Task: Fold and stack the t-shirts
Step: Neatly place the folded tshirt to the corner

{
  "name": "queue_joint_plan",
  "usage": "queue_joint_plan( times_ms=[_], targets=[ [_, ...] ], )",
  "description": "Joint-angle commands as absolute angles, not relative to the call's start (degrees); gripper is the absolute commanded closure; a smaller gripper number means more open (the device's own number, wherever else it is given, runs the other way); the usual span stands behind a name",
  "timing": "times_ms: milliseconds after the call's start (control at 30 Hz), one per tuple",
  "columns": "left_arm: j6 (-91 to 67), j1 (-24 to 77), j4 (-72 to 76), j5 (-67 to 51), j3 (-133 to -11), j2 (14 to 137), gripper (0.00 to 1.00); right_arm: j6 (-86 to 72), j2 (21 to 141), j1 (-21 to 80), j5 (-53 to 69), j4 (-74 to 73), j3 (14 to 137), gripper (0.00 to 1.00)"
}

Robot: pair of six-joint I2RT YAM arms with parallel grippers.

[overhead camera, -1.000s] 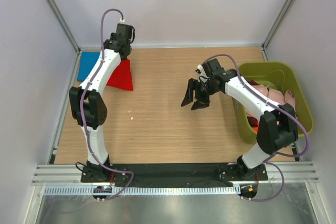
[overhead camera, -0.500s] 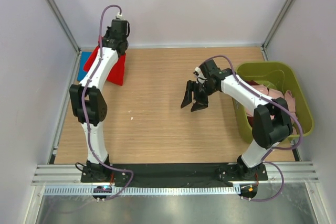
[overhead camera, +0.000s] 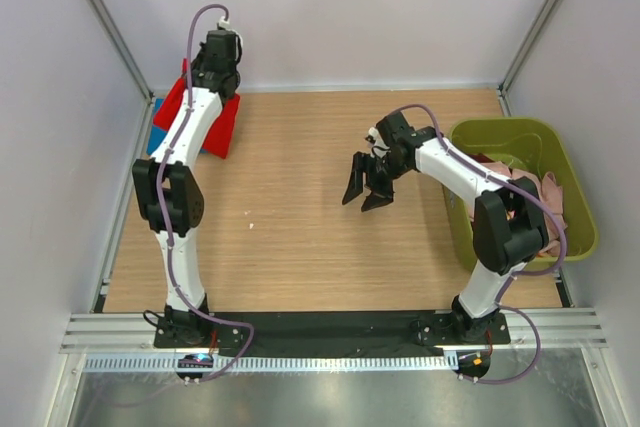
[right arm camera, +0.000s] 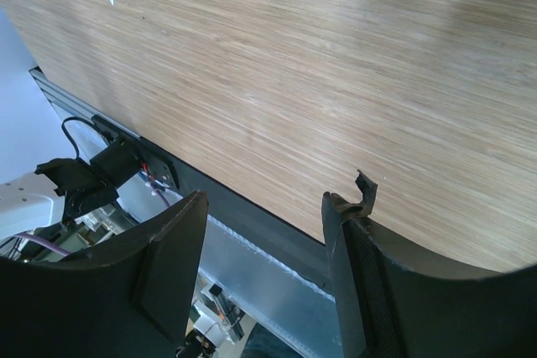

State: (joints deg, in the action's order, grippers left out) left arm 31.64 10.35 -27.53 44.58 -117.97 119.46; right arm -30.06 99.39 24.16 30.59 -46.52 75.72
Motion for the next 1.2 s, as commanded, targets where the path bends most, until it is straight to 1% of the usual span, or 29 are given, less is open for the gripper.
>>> queue_joint_plan(
  times_ms=[0,633,1167],
  targets=[
    [33.4,9.5,-22.6,46.3,-120.2,118.7,1.00,-29.2,99.8,24.2,30.6,-47.5,78.5,0.37],
    [36.4,8.2,-19.5,47.4,-120.2,120.2,1.00,-28.7,100.8,24.2,30.5,-48.2,78.6,0.37],
    [36.3,4.9,-17.8,46.1,-124.9,125.8,1.00,-27.7,103.9,24.2,29.2,-50.1,81.0,0.37]
  ],
)
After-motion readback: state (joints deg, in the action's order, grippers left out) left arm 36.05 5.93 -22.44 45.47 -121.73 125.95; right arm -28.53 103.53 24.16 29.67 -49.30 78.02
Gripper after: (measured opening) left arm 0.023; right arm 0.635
